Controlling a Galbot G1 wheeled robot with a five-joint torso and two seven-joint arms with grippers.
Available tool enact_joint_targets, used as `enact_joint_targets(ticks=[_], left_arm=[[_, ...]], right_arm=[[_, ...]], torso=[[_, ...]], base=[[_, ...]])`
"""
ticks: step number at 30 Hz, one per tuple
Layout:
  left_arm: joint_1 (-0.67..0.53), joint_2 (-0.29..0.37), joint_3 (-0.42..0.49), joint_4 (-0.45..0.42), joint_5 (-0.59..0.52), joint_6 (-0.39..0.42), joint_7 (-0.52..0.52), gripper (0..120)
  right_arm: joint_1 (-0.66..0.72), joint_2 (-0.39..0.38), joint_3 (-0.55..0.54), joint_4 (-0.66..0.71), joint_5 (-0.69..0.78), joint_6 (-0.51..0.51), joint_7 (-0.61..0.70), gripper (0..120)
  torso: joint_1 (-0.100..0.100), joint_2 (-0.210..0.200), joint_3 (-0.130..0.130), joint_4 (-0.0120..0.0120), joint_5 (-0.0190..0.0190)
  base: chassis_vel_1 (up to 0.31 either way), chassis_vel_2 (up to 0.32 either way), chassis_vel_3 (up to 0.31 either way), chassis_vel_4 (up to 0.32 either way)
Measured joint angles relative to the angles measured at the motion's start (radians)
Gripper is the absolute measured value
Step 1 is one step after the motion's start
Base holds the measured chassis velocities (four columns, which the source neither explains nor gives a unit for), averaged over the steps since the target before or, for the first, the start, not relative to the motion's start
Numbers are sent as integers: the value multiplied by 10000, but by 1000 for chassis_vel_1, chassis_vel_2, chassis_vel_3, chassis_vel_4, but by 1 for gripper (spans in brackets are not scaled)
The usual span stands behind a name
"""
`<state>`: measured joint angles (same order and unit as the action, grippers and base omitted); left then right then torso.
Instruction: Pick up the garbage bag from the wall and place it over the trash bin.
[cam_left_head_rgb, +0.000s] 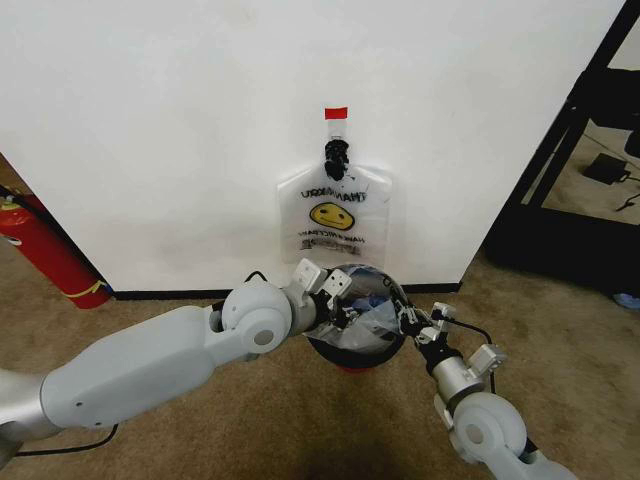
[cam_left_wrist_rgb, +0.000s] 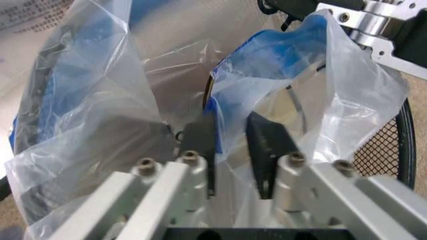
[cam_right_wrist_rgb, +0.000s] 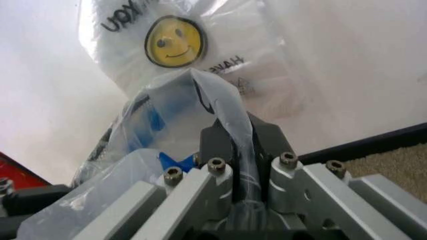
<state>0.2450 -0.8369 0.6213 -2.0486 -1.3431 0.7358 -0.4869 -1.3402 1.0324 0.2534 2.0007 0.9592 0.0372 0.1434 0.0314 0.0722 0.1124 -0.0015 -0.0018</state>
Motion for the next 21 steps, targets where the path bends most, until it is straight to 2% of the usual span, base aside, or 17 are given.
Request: enact_joint_targets(ticks=[2,5,11,16,17,18,21], left_arm=[[128,17,-110,-66,4,-2,-89,5],[300,69,-247,-184,7,-2,-181,0],[795,414,-657,-837,344,-6,-353,0],[1562,1128,-1215,-2197,531,-244,-51,0],[1714,1170,-1282,-2311,596,-277,11,0],[1714,1170,-1282,-2311,596,-277,11,0],[2738,1359,-1545,-2725,1171,-387,269,0]], right_arm=[[10,19,-4,-6,-1,-4,29,2],[18,42,-6,-14,-1,-10,57,2],[100,145,11,-84,6,-53,211,2],[133,489,228,-159,87,-79,602,2],[101,543,277,-131,113,-79,690,2],[101,543,277,-131,113,-79,690,2],[120,732,341,-53,267,-144,1030,2]], torso=[[0,0,0,0,0],[0,0,0,-1,0],[0,0,0,-1,-1],[0,0,-1,8,1],[0,0,-1,-3,0],[0,0,-1,-3,0],[-1,0,-1,-5,0]], base=[[0,0,0,0],[0,0,0,0],[0,0,0,0],[0,0,0,0],[0,0,0,0],[0,0,0,0],[0,0,0,0]])
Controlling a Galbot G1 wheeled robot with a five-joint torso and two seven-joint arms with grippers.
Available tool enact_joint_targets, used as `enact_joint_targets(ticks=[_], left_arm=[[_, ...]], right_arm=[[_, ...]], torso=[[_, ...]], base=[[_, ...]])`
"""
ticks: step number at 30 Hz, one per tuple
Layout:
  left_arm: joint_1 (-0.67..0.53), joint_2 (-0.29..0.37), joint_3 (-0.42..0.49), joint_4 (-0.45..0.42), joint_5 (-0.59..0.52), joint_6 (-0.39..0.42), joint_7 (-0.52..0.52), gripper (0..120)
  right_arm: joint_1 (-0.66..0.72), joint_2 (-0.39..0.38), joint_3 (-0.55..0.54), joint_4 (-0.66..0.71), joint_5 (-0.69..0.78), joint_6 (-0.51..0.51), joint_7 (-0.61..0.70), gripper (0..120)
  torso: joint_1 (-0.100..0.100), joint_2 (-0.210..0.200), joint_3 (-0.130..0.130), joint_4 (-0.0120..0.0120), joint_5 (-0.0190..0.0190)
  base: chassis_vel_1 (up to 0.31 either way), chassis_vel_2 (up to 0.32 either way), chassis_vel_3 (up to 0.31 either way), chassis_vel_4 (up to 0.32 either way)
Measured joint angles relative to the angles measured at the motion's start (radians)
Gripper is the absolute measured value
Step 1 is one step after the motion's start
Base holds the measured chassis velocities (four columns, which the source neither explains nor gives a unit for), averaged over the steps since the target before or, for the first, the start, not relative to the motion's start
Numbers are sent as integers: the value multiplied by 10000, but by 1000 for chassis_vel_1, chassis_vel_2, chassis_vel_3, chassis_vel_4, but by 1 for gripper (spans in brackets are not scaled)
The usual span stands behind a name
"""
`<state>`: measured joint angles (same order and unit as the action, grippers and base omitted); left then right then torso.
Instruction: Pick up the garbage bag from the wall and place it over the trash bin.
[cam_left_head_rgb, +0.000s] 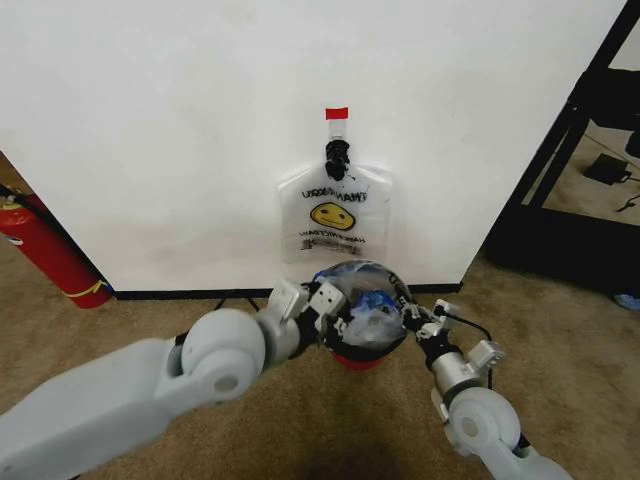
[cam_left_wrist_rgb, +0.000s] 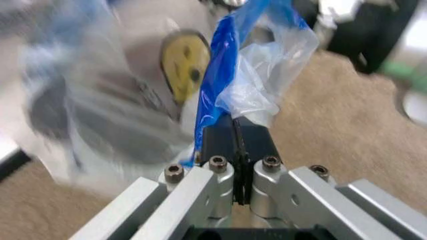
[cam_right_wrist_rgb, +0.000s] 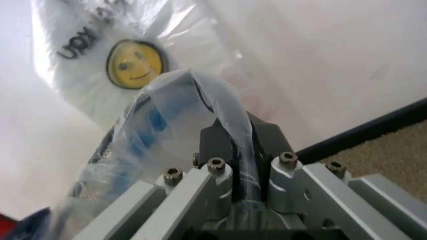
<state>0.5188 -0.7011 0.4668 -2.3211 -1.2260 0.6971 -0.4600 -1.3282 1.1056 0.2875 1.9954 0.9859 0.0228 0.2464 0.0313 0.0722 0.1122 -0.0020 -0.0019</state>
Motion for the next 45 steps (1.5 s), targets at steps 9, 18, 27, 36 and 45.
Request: enact_joint_targets(ticks=[9,18,27,36,45], left_arm=[[2311,206,-843,6,1713,-338,483,0],[3703,-378,-921,26,3144,-564,748,0],[4225,-1359,-786,858,4268,-612,960,0],[4159,-1954,-580,2126,5197,-710,1094,0],[4430,-2691,-764,2900,5814,-734,933,0]], right_arm=[[39,10,134,284,693,-322,645,2],[149,311,165,670,1345,-627,1783,2],[-8,582,125,994,1561,-708,2098,2],[-33,510,136,1192,1677,-741,2159,2],[-98,615,13,1167,1679,-746,2115,2]], torso=[[0,0,0,5,-1],[0,0,0,6,1],[0,0,1,5,1],[1,0,1,4,2],[1,0,1,4,0]], base=[[0,0,0,0],[0,0,0,0],[0,0,0,0],[0,0,0,0],[0,0,0,0]])
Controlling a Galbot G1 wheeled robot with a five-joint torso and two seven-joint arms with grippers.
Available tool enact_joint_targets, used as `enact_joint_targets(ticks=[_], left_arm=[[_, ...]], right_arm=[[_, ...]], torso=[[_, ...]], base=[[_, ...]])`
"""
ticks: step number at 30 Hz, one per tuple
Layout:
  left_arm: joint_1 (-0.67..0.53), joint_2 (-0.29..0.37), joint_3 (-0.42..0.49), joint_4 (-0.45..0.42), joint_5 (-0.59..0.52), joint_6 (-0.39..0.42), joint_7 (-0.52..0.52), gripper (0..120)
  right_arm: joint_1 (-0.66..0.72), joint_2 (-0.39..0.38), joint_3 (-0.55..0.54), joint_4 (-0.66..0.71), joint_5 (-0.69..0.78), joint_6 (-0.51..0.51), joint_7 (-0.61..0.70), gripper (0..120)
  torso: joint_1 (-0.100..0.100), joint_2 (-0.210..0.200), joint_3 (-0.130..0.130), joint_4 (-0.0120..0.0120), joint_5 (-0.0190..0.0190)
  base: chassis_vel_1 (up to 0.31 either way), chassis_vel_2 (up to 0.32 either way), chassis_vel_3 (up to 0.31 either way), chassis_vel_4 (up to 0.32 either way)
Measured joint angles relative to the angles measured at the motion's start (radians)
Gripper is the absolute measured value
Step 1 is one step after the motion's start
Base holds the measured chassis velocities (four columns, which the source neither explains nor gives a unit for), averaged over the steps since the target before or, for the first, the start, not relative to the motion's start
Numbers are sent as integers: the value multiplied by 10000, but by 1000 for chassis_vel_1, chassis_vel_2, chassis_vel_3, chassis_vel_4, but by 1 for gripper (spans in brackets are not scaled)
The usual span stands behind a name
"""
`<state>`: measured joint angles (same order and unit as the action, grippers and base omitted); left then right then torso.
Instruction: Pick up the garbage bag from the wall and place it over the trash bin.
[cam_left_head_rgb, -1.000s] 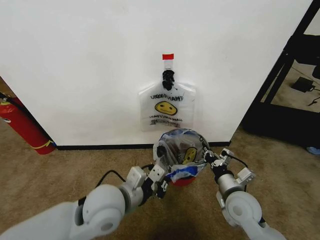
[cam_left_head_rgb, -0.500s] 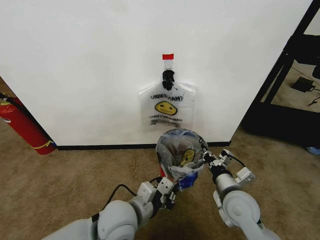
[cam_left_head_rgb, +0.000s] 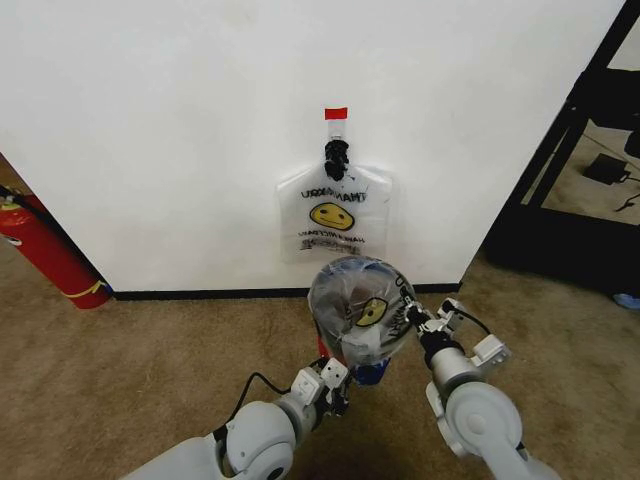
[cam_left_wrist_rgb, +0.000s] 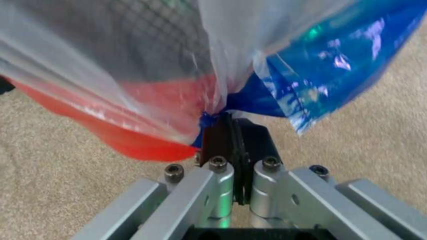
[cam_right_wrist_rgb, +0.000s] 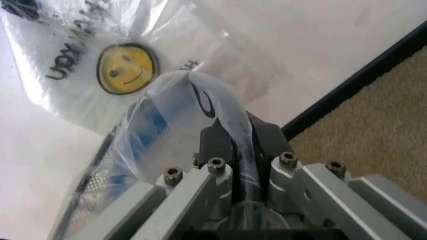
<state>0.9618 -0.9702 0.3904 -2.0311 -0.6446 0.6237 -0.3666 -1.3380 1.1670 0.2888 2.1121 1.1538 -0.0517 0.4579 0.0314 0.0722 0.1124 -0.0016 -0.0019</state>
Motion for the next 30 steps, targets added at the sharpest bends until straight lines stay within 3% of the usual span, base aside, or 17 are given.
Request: enact_joint_targets(ticks=[4,8,10,16,20,22,24,25,26,30], left_arm=[[241,53,-237,-245,0,-13,-59,7],[880,858,-688,-1193,285,-19,60,25],[1163,1131,-953,-1515,348,-19,162,28],[2845,2208,-2660,-3070,403,-136,440,54],[3317,2484,-3517,-3692,255,-475,419,66],[3068,2555,-3740,-3982,-435,-527,165,74],[2063,2570,-3759,-4246,-2062,-246,-388,82],[1539,2558,-3747,-4274,-2749,-118,-594,81],[1539,2558,-3747,-4274,-2749,-118,-594,81],[-1219,2660,-2920,-3967,-5280,582,-1308,63]], right_arm=[[19,-5,-18,-94,0,1,-46,2],[135,-24,-9,-375,-90,106,-172,2],[170,-24,-1,-450,-125,142,-208,2],[283,-65,38,-755,-302,254,-410,2],[227,-73,11,-772,-586,339,-615,2],[176,-61,-36,-767,-779,393,-725,2],[131,-26,-119,-741,-1048,473,-859,2],[132,-12,-169,-738,-1138,492,-875,2],[132,-12,-169,-738,-1138,492,-875,2],[196,76,-521,-827,-1756,634,-1007,2]], torso=[[0,0,0,0,-1],[0,0,0,2,1],[0,0,0,2,0],[0,0,-1,2,-1],[-1,0,-1,4,0],[-1,0,-1,3,-1],[-1,0,-1,1,-1],[-1,0,0,-1,-3],[-1,0,0,-1,-3],[0,0,1,0,3]], base=[[0,0,0,0],[0,0,0,0],[0,0,0,0],[0,0,0,0],[0,0,0,0],[0,0,0,0],[0,0,0,0],[0,0,0,0],[0,0,0,0],[0,0,0,0]])
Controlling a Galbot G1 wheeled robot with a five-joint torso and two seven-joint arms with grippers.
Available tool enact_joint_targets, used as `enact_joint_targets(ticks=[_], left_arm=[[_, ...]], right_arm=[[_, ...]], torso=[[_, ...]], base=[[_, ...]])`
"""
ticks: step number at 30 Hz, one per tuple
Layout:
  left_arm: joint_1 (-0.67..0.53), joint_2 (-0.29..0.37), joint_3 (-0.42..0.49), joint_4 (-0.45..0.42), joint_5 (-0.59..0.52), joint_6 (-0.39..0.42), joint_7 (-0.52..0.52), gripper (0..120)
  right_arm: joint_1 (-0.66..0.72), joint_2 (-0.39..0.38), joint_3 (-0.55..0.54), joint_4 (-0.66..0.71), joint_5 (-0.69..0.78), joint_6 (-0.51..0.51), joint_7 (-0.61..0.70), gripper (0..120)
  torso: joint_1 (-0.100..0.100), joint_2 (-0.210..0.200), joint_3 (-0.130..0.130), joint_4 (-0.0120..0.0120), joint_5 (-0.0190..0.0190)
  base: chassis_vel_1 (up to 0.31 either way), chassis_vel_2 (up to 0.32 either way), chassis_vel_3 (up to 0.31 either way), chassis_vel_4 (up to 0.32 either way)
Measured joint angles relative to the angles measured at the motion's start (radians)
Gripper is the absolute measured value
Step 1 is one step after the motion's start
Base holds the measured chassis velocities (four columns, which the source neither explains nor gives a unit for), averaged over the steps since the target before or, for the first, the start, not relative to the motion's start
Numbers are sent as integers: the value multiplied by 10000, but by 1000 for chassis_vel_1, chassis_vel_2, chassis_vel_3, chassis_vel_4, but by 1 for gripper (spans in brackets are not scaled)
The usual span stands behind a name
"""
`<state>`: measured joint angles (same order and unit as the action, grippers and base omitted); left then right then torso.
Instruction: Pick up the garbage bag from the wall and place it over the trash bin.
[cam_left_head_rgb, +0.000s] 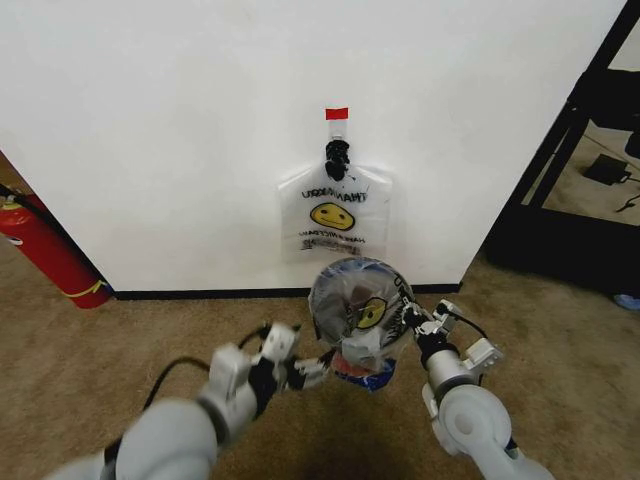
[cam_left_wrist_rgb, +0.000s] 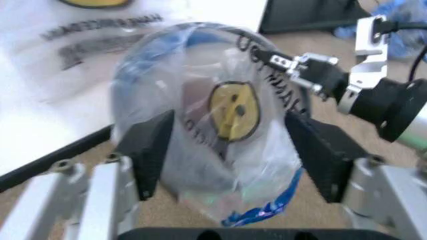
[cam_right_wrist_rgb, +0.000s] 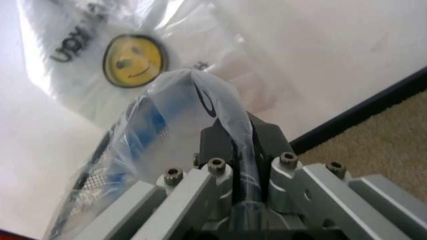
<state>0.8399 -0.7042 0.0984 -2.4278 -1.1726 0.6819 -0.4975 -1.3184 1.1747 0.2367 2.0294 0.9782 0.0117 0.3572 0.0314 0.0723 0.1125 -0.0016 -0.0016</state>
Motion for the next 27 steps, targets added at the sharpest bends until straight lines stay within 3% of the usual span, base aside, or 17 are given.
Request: enact_joint_targets(ticks=[3,4,7,10,15,18,27], left_arm=[[-1985,-271,1313,611,-1424,417,-751,52],[-1985,-271,1313,611,-1424,417,-751,52],[-4169,-1028,3124,1761,-2838,526,-1844,38],[-5614,-1766,4247,2882,-3613,527,-2526,26],[-6485,-2291,5118,3861,-3685,528,-2733,12],[-6935,-2735,6125,4661,-3616,532,-3149,0],[-7069,-3894,6960,6066,-3371,576,-3240,0]], right_arm=[[-57,50,-58,-24,-320,74,-89,2],[-57,50,-58,-24,-320,74,-89,2],[-113,71,-42,-42,-639,170,-174,2],[-176,56,15,-1,-821,223,-218,2],[-254,7,36,52,-966,290,-328,2],[-298,-30,66,58,-1029,340,-380,2],[-277,-18,-24,-25,-1370,475,-613,2]], torso=[[0,0,0,0,0],[0,0,0,0,0],[0,0,1,-3,-3],[1,0,1,-4,1],[1,-1,1,0,1],[1,0,0,1,0],[0,-1,0,-1,0]], base=[[0,0,0,0],[0,0,0,0],[0,0,0,0],[0,0,0,0],[0,0,0,0],[0,0,0,0],[0,0,0,0]])
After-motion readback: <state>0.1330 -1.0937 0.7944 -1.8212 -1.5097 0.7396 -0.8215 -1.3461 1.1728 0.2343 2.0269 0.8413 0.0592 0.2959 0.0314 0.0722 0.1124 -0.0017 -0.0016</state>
